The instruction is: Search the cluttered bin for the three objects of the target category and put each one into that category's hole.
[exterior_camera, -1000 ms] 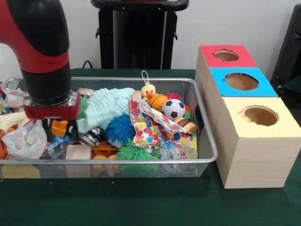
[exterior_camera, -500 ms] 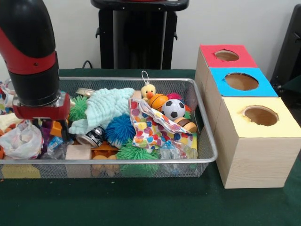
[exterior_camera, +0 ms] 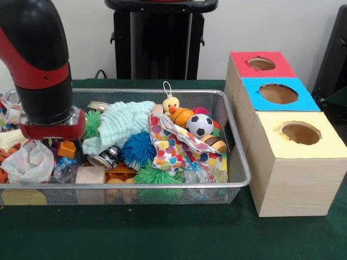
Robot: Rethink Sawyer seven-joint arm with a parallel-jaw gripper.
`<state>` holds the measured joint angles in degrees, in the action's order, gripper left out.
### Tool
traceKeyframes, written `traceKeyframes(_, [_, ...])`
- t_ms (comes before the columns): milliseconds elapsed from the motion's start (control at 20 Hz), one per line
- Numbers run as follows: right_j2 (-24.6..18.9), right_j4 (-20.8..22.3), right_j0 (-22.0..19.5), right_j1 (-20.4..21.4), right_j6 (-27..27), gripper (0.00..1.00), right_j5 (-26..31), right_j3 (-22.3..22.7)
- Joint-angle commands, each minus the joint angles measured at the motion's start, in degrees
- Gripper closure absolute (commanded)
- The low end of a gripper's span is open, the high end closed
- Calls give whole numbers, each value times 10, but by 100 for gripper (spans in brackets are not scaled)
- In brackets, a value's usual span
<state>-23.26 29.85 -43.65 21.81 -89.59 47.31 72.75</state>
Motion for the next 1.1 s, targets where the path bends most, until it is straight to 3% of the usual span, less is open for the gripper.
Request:
traceKeyframes(50, [-2, 20, 7, -23, 52, 0, 4, 19])
traceKeyframes(1100, [0, 33, 6, -43, 48, 0, -25, 13])
